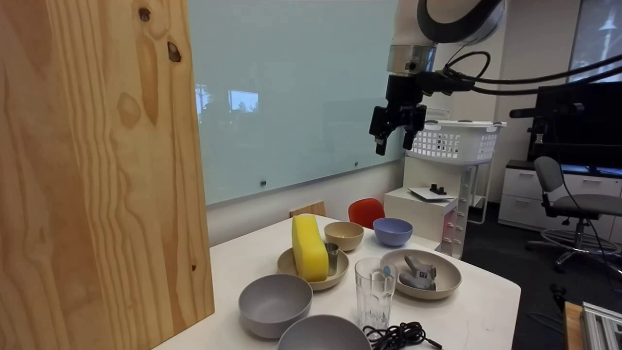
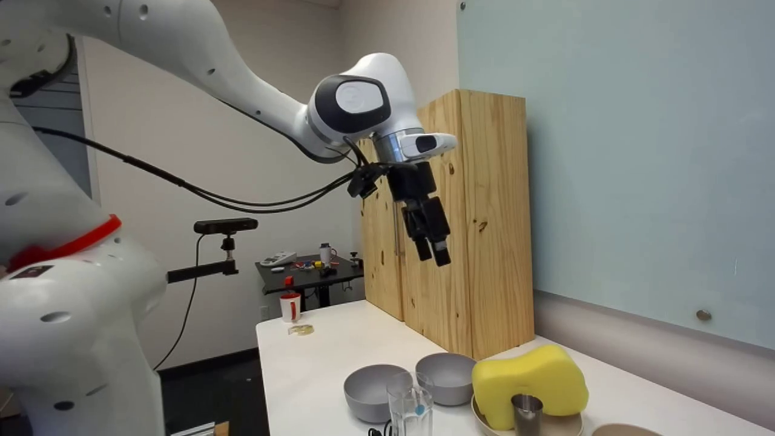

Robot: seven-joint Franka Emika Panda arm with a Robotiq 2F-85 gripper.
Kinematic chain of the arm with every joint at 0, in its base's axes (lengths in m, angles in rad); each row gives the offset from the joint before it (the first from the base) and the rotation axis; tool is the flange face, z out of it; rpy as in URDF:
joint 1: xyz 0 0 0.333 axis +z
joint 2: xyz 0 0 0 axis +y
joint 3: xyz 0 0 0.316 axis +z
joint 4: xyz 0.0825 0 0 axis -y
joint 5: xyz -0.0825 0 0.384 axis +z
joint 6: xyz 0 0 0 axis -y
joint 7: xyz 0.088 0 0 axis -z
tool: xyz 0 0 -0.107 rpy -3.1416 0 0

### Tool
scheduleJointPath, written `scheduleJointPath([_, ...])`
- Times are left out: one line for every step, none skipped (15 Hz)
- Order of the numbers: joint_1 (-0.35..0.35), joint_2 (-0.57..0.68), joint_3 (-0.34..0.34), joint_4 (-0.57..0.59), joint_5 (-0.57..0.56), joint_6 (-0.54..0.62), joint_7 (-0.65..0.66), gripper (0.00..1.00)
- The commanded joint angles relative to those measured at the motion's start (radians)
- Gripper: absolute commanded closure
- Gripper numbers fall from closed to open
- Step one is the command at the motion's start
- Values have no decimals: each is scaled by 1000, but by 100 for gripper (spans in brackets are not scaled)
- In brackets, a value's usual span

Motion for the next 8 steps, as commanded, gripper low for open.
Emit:
scheduleJointPath([0, 80, -72, 6, 40, 118, -105, 0])
scheduleJointPath([11, 107, -103, 10, 79, 168, -141, 0])
scheduleJointPath([22, 129, -129, 14, 122, 207, -180, 0])
scheduleJointPath([34, 158, -152, 21, 166, 238, -226, 0])
scheduleJointPath([53, 179, -173, 26, 219, 252, -279, 0])
scheduleJointPath([70, 197, -185, 30, 268, 259, -324, 0])
scheduleJointPath([87, 218, -183, 33, 306, 265, -354, 0])
scheduleJointPath([103, 237, -179, 39, 342, 264, -381, 0])
